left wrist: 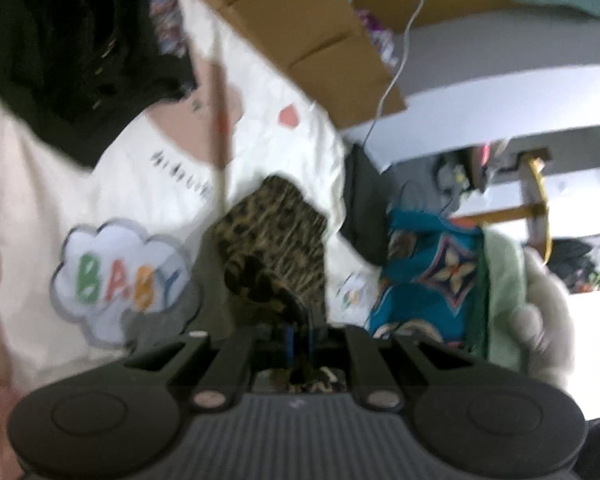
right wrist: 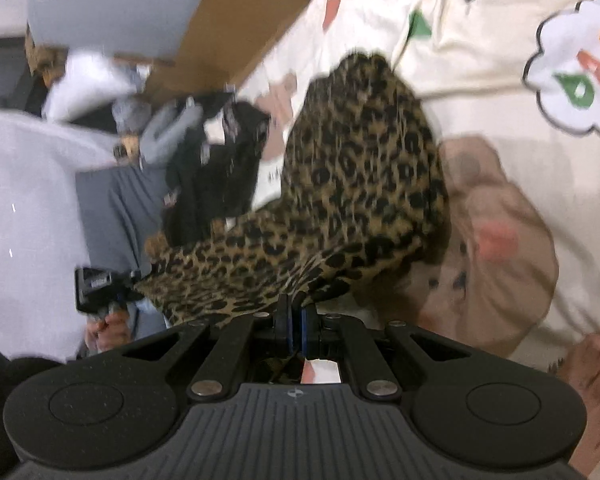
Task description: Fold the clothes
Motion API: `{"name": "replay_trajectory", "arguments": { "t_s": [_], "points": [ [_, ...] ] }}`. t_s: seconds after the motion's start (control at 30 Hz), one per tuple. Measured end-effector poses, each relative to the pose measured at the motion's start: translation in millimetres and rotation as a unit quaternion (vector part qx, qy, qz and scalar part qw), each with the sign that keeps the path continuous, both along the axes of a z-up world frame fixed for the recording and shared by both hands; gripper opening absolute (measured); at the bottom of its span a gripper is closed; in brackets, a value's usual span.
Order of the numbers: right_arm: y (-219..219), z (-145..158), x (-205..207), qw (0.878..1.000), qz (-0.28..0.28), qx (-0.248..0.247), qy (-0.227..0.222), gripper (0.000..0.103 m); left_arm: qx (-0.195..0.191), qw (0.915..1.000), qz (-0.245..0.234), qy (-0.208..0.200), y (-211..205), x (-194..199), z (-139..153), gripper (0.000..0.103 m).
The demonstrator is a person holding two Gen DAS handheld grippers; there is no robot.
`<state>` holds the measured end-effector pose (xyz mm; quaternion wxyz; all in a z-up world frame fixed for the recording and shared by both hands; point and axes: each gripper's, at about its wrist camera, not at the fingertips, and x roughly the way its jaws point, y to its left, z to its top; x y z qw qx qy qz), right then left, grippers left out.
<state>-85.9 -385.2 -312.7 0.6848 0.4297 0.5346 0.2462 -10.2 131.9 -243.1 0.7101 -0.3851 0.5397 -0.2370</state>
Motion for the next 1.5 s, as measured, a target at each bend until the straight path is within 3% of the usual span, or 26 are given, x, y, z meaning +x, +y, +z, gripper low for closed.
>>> {"name": "replay_trajectory", "arguments": {
  "t_s": [0.1, 0.27, 0.4, 0.63, 0.77, 1.2, 1.5],
  "points": [
    [13.3, -12.8, -8.5, 0.999, 0.035, -0.01, 0.029, 0.002, 0.024, 0.9987, -0.016, 0.043, 5.4, -12.4, -18.3, 0.007],
    [27.3, -48.6, -13.6, 0.993, 0.062, -0.034, 0.094, 0.002, 0.074, 0.989, -0.044, 0.12, 4.2, -24.9, -73.6, 0.007],
    [27.4, -54.5, -11.0, 0.992, 0.066, -0.037, 0.1, 0.002, 0.085, 0.9837, -0.04, 0.153, 6.9, -27.1, -104.3, 0.007],
    [4.7, -41.1, 0.7, 0.998, 0.003, -0.006, 0.059, 0.002, 0.021, 0.9958, 0.003, 0.09, 13.1, -3.5, -75.5, 0.007],
    [-9.4, -38.0, 13.8, 0.998, -0.041, 0.008, 0.038, 0.002, -0.014, 0.9972, 0.037, 0.063, 12.4, 14.8, -64.2, 0.007],
    [-24.5, -38.8, 56.5, 0.995, -0.101, -0.006, 0.009, 0.002, -0.036, 0.9962, 0.079, 0.002, -14.1, 76.2, -62.9, 0.007],
    [-28.9, -49.5, 87.3, 0.99, -0.13, -0.041, 0.021, 0.002, 0.008, 0.996, 0.088, 0.007, -26.7, 113.8, -82.4, 0.007]
  ]
}}
